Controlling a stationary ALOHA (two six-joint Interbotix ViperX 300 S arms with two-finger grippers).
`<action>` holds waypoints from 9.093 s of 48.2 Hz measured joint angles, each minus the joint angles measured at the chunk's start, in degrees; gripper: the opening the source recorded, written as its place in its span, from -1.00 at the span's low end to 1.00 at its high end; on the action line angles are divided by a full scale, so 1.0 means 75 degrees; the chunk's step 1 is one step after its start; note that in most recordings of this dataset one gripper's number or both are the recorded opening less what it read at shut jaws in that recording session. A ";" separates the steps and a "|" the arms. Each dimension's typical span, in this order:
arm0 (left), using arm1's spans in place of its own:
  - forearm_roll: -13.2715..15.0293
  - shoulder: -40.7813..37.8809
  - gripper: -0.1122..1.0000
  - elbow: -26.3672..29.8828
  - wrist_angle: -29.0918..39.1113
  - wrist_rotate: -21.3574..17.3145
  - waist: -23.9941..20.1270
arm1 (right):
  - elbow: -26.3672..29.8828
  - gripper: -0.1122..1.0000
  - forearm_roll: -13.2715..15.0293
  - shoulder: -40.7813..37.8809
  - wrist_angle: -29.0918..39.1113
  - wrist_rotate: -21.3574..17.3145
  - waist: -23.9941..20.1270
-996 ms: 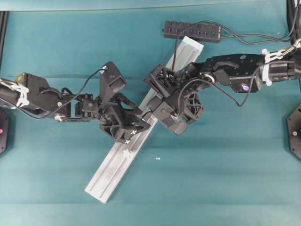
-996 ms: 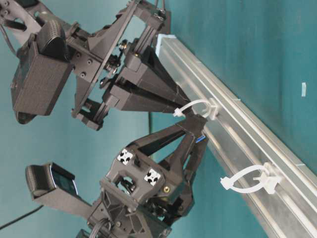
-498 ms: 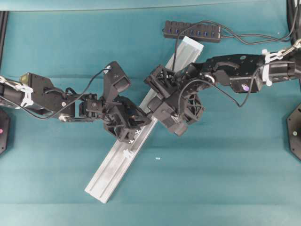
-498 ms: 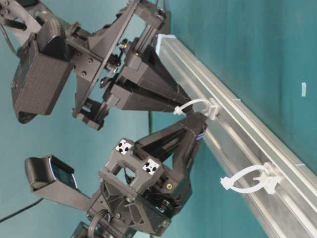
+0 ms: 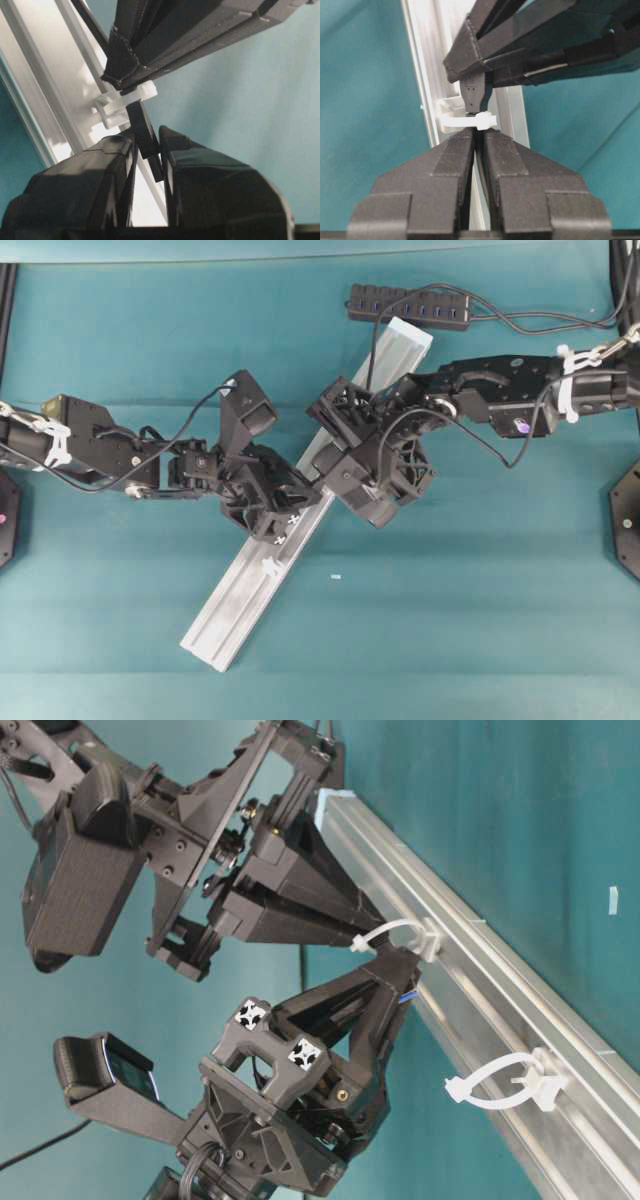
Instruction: Pass the USB cable through three rings with both arms.
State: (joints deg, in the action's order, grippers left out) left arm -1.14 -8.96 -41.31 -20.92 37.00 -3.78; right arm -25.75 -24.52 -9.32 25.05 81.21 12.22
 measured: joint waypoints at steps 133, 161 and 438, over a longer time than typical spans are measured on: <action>0.0000 0.1230 -0.61 -0.0680 0.0855 0.2262 0.0703 | 0.0188 -0.65 0.0668 -0.0223 -0.0738 -0.2063 -0.1043; 0.0000 0.1535 0.92 -0.0680 0.1383 0.1277 0.0738 | 0.0293 -0.65 0.1137 -0.0293 -0.0223 -0.2074 -0.1020; -0.0012 0.2344 -0.61 -0.2531 -0.0023 0.2918 0.2426 | -0.0199 0.62 0.1594 0.0609 -0.1008 -0.5438 -0.1254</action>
State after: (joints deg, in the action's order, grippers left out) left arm -1.23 8.61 -60.29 -21.09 58.89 14.41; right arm -27.25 -12.57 -4.75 17.49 40.43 2.81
